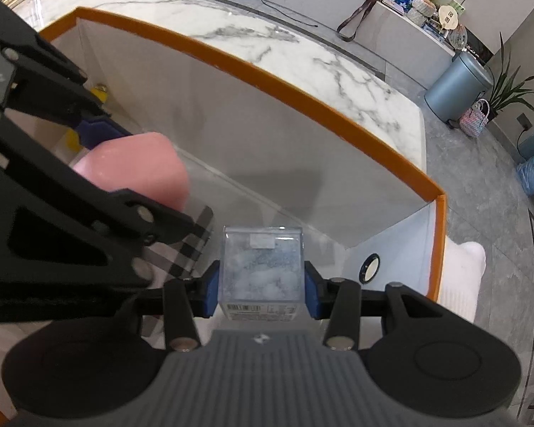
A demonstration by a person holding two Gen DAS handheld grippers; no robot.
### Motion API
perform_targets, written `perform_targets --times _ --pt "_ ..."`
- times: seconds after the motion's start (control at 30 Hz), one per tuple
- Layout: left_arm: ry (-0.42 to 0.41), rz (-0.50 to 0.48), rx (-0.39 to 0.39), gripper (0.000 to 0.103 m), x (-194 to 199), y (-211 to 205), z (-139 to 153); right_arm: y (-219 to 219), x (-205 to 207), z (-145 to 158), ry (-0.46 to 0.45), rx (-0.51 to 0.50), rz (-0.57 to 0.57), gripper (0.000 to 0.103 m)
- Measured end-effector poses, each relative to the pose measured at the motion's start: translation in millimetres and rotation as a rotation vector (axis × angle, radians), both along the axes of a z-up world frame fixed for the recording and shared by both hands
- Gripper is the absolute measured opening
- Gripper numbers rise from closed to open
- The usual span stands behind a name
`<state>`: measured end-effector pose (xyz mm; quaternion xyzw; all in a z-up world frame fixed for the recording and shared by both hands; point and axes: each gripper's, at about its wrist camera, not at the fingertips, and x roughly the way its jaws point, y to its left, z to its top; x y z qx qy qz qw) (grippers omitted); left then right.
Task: Organize rigid objects
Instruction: 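Open the right gripper to drop the clear cube while the left releases the pink bottle into the box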
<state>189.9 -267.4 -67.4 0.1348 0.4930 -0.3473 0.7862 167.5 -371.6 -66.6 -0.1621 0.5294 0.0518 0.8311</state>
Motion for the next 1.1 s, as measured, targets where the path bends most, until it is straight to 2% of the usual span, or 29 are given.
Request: perform_targets --times 0.3,0.47,0.97,1.1 --pt "0.055 0.057 -0.008 0.047 5.7 -12.9 -9.5 -3.3 -5.6 3.1 -0.023 -0.023 0.012 0.046" --pt "0.078 0.082 -0.009 0.047 8.9 -17.3 -14.7 4.6 -13.8 7.0 -0.047 -0.041 0.069 0.062" --pt "0.074 0.079 -0.022 0.048 2.1 -21.3 -8.3 5.9 -18.2 10.3 -0.062 -0.054 0.074 0.062" --pt "0.054 0.076 -0.044 0.054 0.5 -18.4 -0.1 6.1 -20.3 14.0 -0.076 -0.067 0.066 0.064"
